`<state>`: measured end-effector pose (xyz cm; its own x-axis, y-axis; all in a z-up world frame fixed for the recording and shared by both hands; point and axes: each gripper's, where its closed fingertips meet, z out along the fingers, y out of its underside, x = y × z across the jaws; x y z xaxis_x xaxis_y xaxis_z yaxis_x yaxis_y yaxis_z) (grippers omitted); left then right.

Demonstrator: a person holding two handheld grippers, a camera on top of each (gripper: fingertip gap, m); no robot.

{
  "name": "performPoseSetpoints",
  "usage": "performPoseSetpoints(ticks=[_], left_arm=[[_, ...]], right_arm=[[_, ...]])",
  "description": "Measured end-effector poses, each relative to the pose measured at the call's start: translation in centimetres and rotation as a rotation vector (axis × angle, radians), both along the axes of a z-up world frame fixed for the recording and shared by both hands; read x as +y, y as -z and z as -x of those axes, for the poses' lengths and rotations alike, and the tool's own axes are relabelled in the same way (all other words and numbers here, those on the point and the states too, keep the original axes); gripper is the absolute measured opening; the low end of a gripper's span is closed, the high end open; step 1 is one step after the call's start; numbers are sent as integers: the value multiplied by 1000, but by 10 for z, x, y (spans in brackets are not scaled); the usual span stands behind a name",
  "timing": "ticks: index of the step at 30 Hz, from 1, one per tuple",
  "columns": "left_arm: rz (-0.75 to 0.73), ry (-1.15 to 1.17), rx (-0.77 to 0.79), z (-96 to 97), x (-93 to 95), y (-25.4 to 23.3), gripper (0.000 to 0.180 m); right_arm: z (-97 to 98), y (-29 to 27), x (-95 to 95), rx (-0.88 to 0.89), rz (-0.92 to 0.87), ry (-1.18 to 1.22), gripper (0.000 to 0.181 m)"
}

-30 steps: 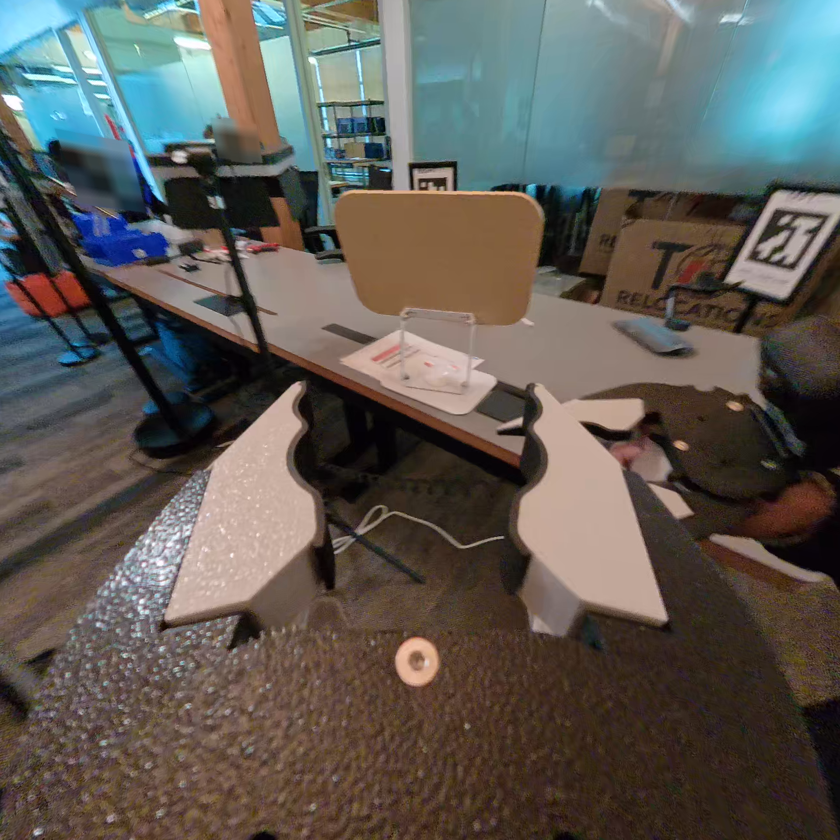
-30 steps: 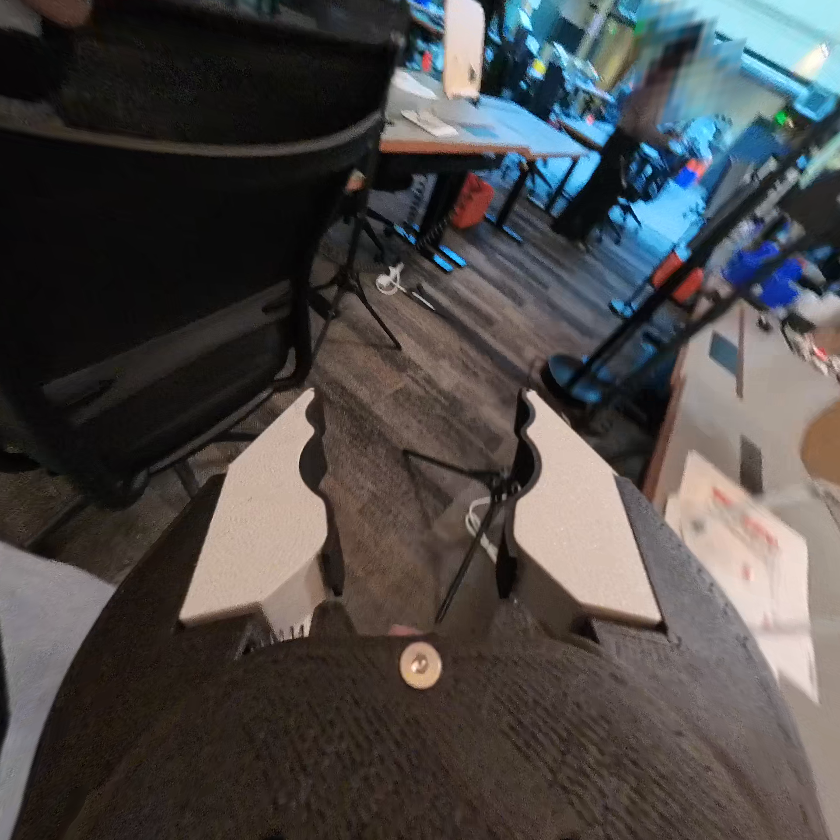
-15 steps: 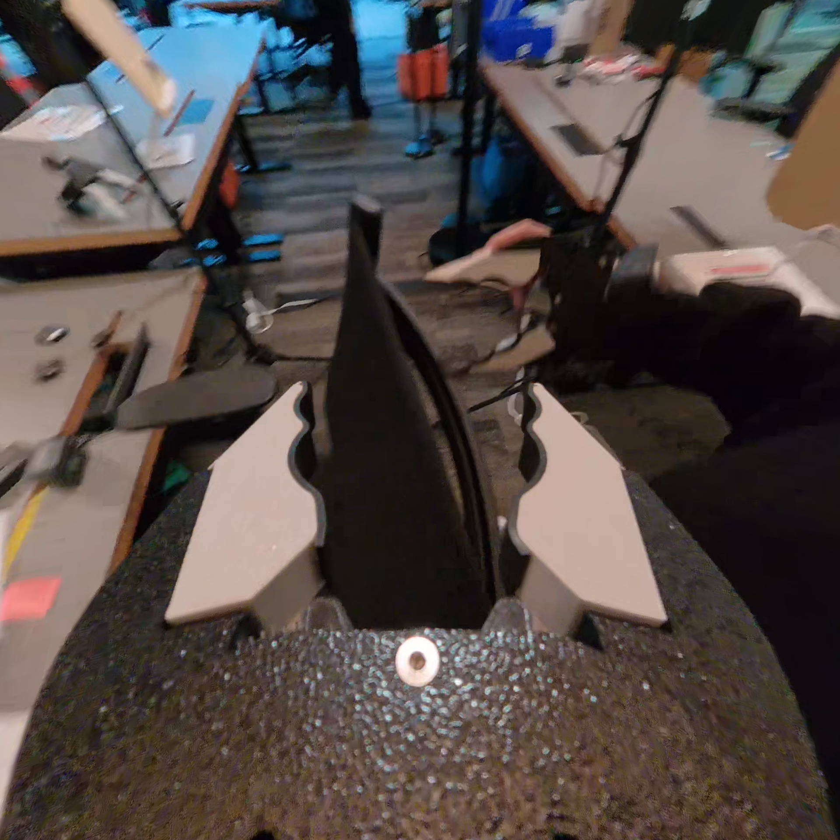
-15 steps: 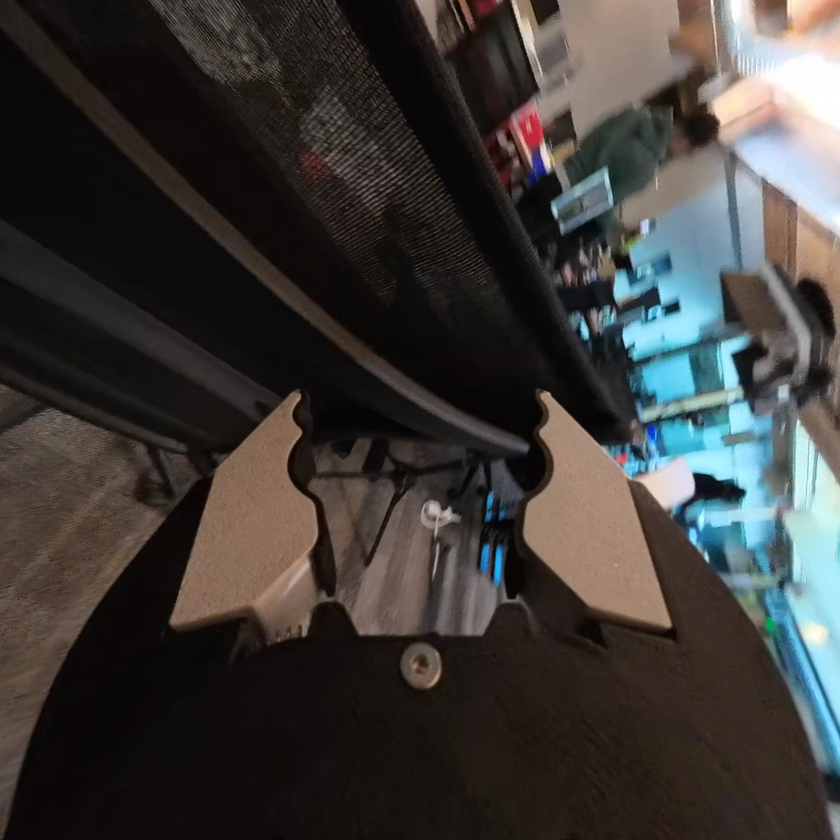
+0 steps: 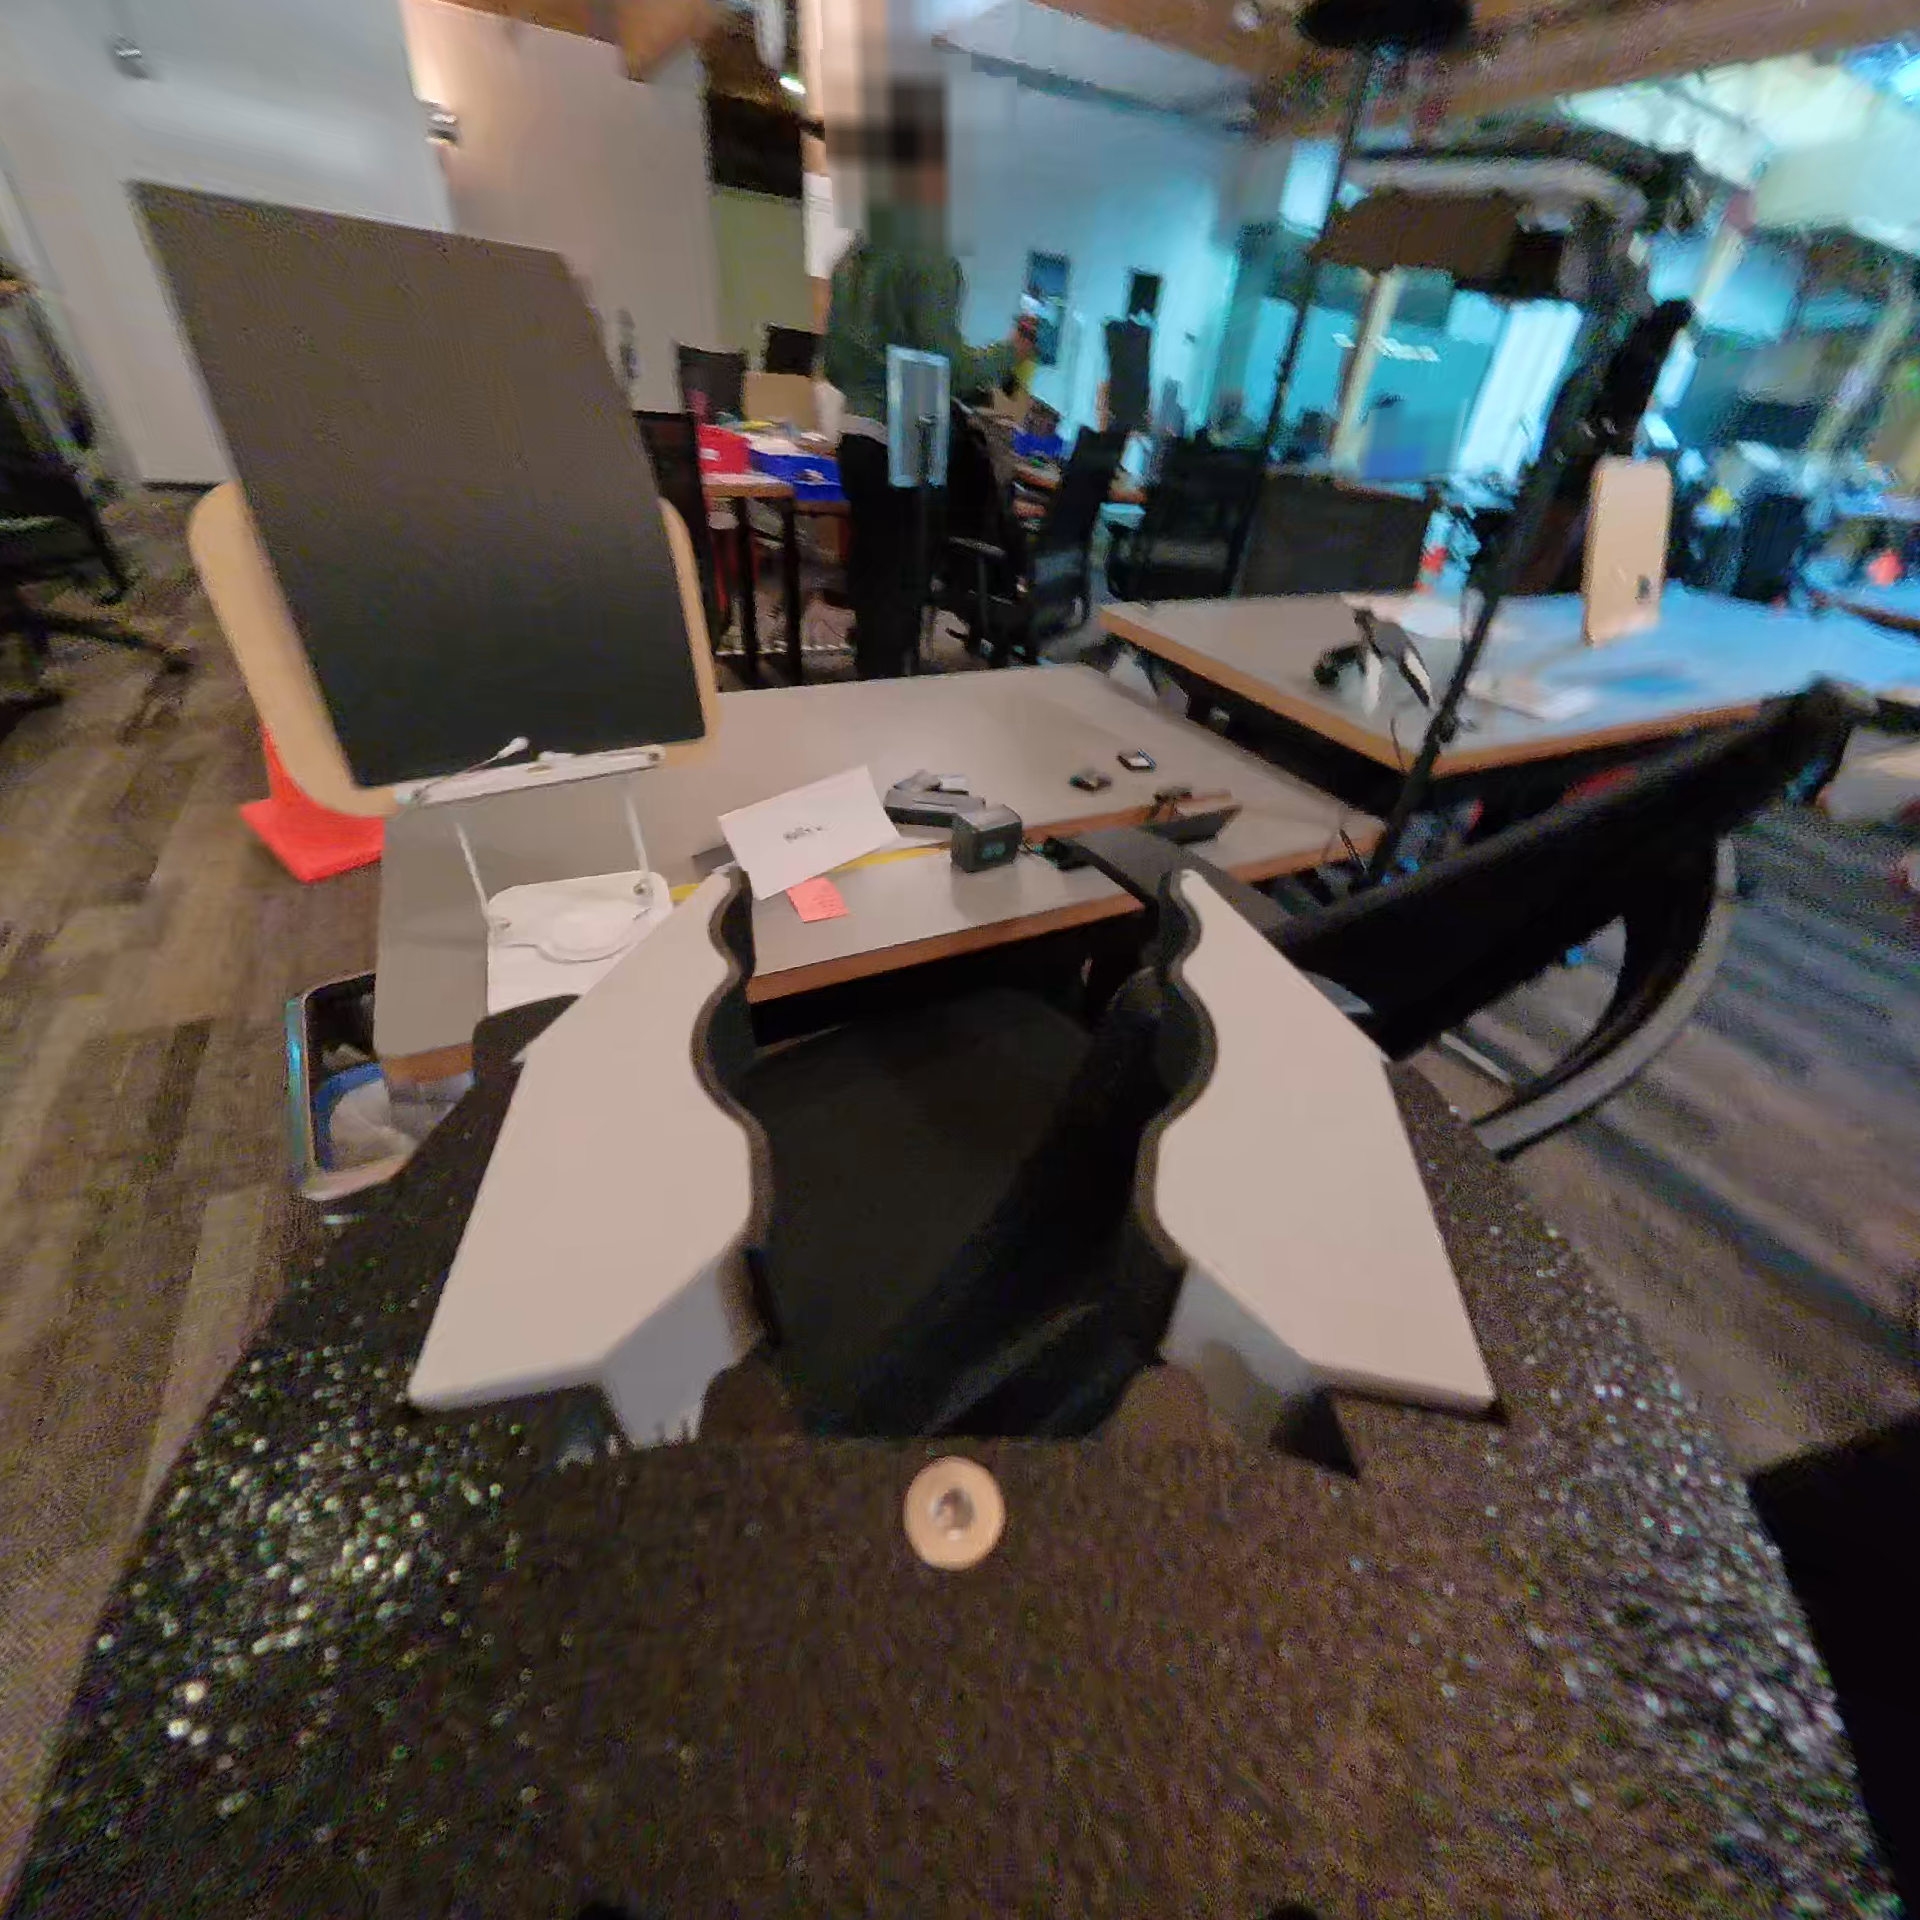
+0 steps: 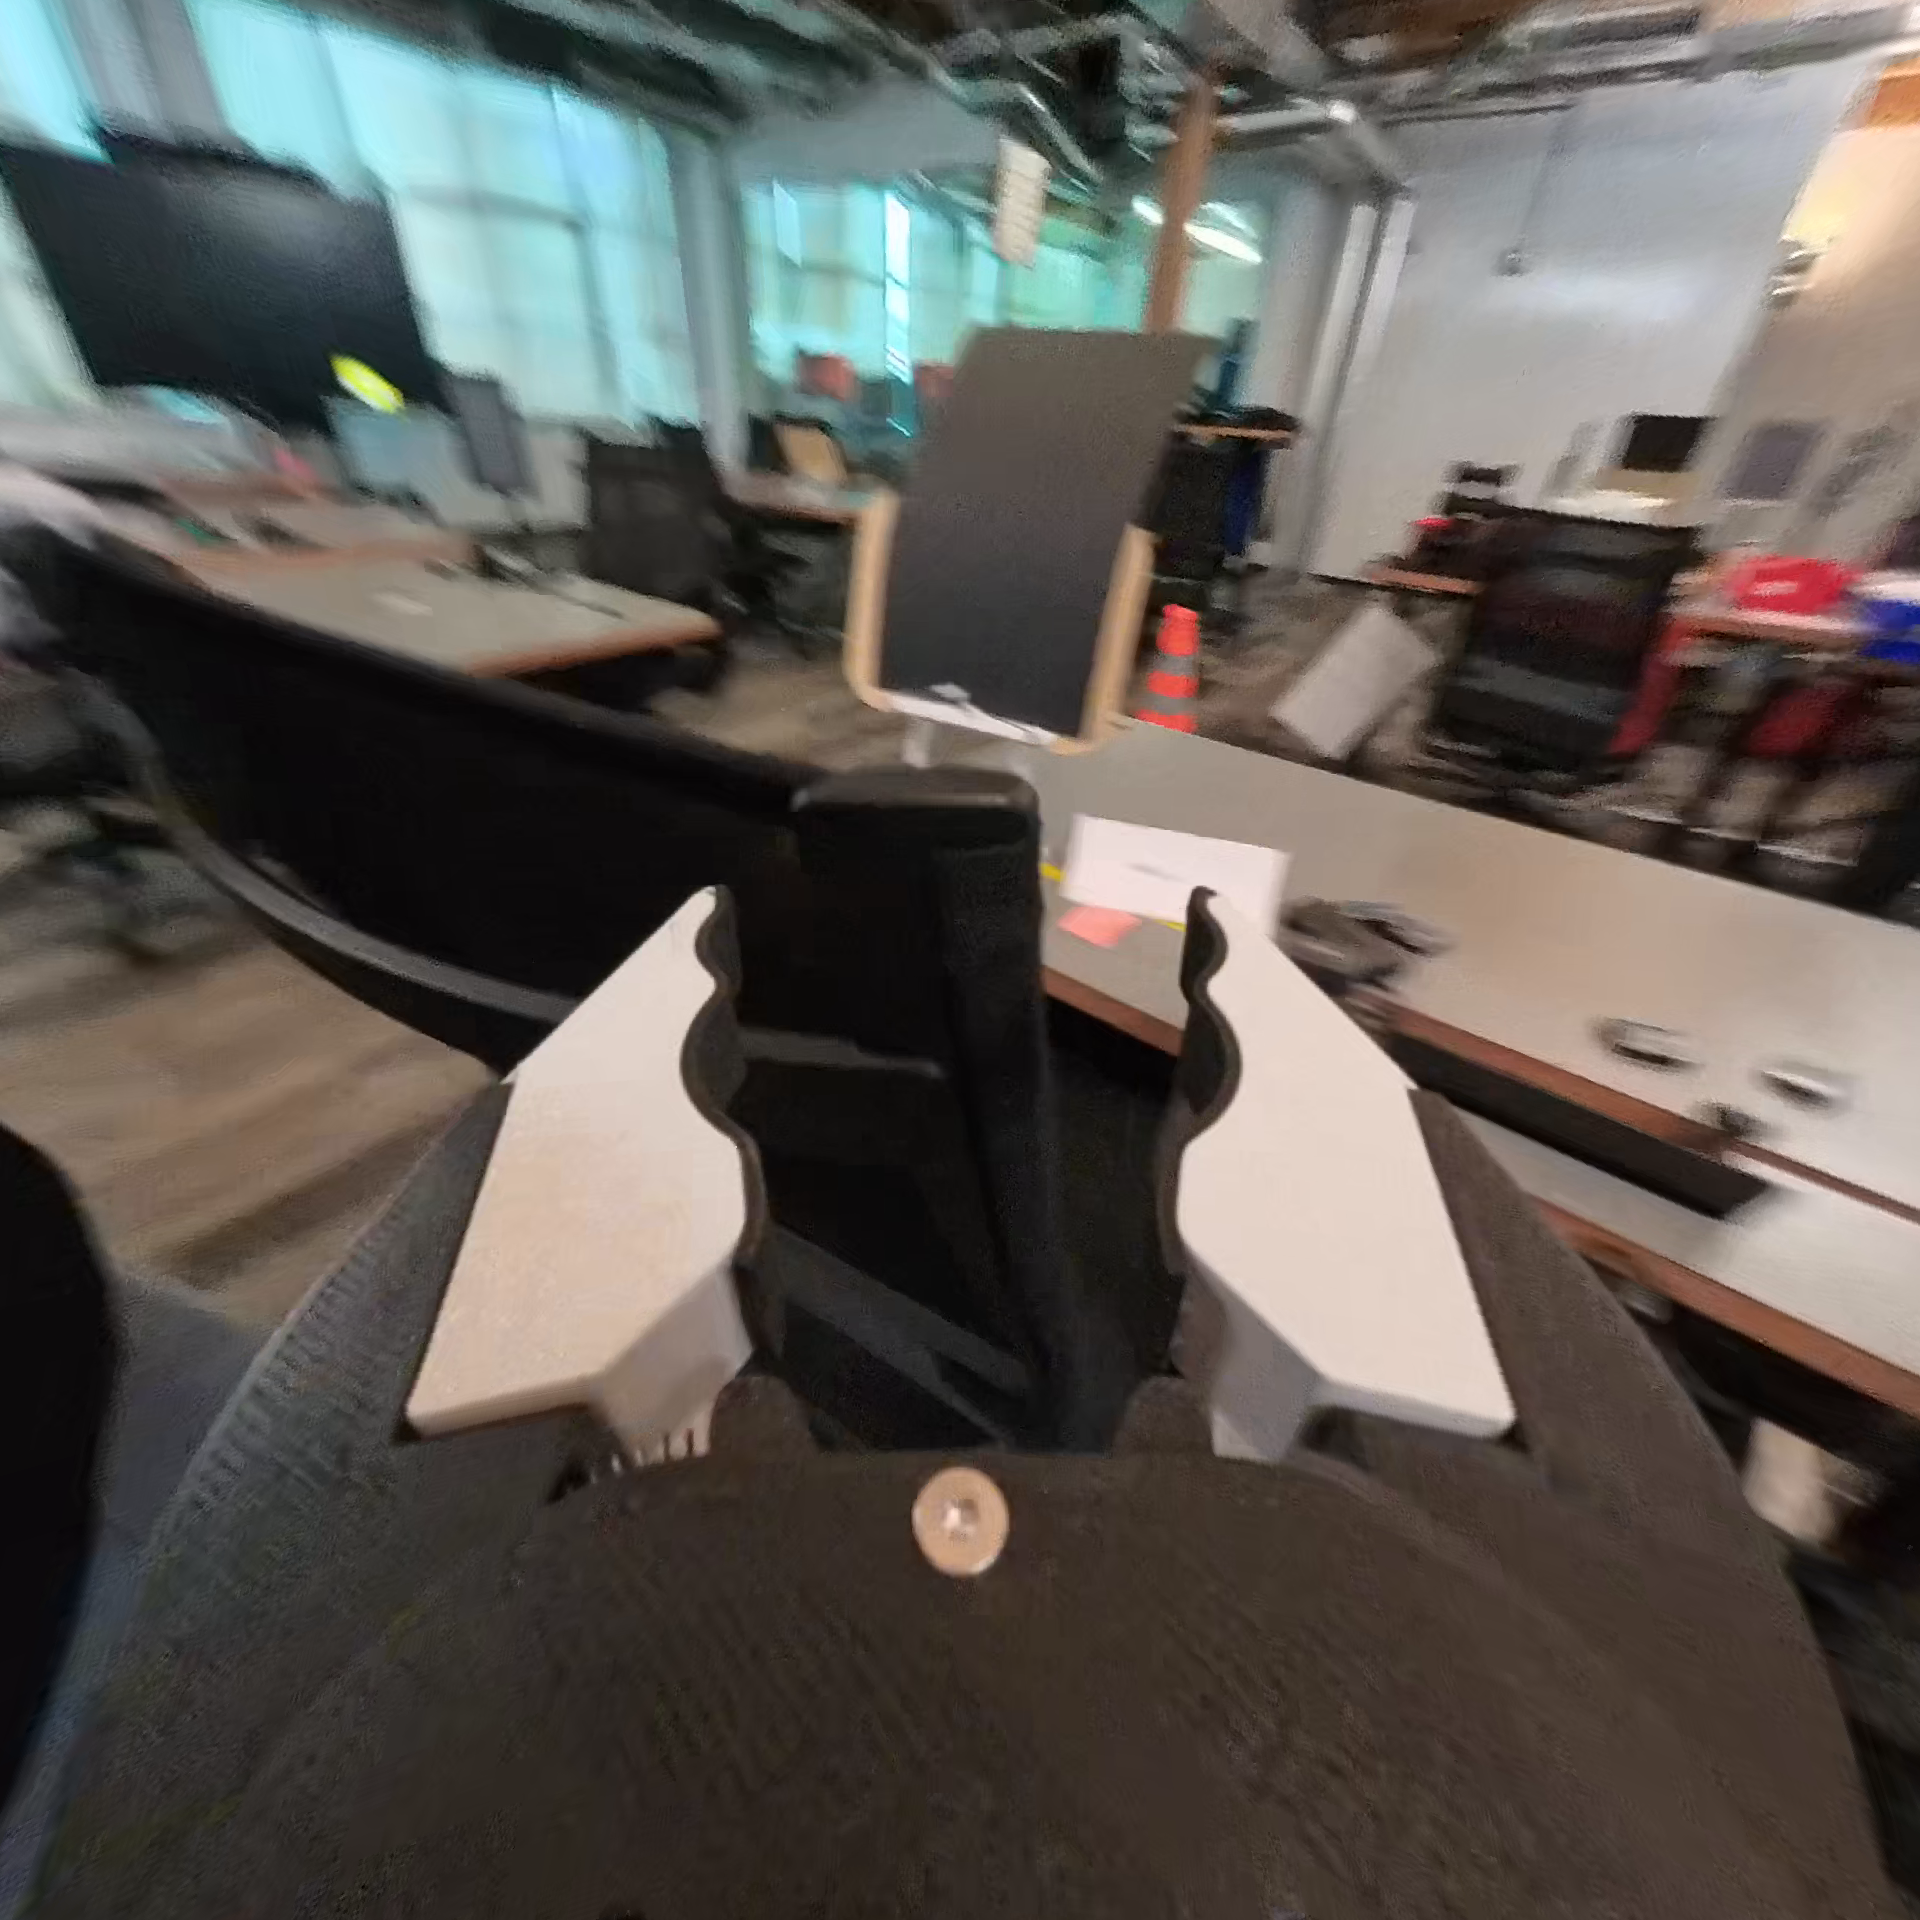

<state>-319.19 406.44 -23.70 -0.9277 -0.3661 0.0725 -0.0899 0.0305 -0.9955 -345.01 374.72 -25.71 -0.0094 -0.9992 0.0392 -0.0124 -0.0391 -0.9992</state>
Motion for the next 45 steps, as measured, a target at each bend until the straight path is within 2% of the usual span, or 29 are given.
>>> performPoseSetpoints(ticks=[1, 3, 5, 6, 8, 10, 12, 15, 18, 19, 20, 21, 22, 23, 24, 26, 29, 31, 32, 34, 35, 37, 39, 45], left_arm=[[26, -31, 25, 1, 2, 0, 75], [60, -29, 36, 8, 4, -1, 59], [103, -42, 38, 10, 3, -2, 53], [125, -36, 43, 12, 2, -2, 48], [104, -65, 58, 7, 6, 1, 67], [43, -85, 3, 9, 13, 0, 82], [38, -115, -15, 10, 15, -1, 76], [20, -231, -67, 4, 25, -3, 96], [21, -330, -81, 5, 34, -3, 99], [42, -333, -58, 8, 35, -2, 93], [65, -308, -31, 15, 31, -1, 76], [75, -259, -20, 24, 25, -2, 50], [74, -220, -19, 31, 20, -3, 37], [80, -208, -6, 35, 18, -3, 34], [100, -203, 13, 40, 19, -1, 35], [120, -182, 34, 47, 25, 4, 50], [64, -156, 3, 55, 30, 13, 42], [-79, -261, -34, 39, 34, 38, 77], [-121, -290, -8, 32, 33, 48, 83], [-167, -250, 57, 29, 18, 65, 80], [-165, -256, 89, 25, 12, 70, 88], [-152, -175, 91, 29, -8, 71, 52], [-181, -210, 34, 21, -14, 70, 48], [-181, -207, 4, -15, -16, 65, 47]], right_arm=[[-9, -3, 4, -34, -47, -59, 82], [-25, 1, 3, -31, -57, -85, 71], [-39, 13, 11, 25, -4, -117, 53], [-41, 12, 9, 13, 34, -87, 52], [-39, 12, 9, -7, 32, -82, 51], [-38, 13, 7, 4, 13, -51, 51], [-38, 13, 7, 6, 17, -32, 50], [-38, 14, 6, 22, 41, -16, 50], [-37, 16, 6, 12, 49, 22, 49], [-38, 16, 6, 13, 50, 33, 49], [-37, 16, 5, 20, 49, 45, 49], [-37, 16, 5, 25, 49, 53, 48], [-36, 17, 5, 26, 48, 62, 48], [-36, 17, 5, 27, 46, 68, 48], [-35, 18, 5, 33, 45, 75, 48], [-36, 18, 4, 53, 44, 85, 49], [-36, 18, 4, 61, 47, 86, 48], [-37, 17, 4, 52, 45, 86, 48], [-37, 17, 3, 50, 47, 86, 49], [-38, 17, 4, 55, 44, 88, 49], [-37, 17, 4, 56, 41, 93, 49], [-38, 17, 5, 55, 41, 100, 48], [-38, 17, 7, 56, 45, 114, 49], [-51, 13, 25, 43, 59, 189, 49]])
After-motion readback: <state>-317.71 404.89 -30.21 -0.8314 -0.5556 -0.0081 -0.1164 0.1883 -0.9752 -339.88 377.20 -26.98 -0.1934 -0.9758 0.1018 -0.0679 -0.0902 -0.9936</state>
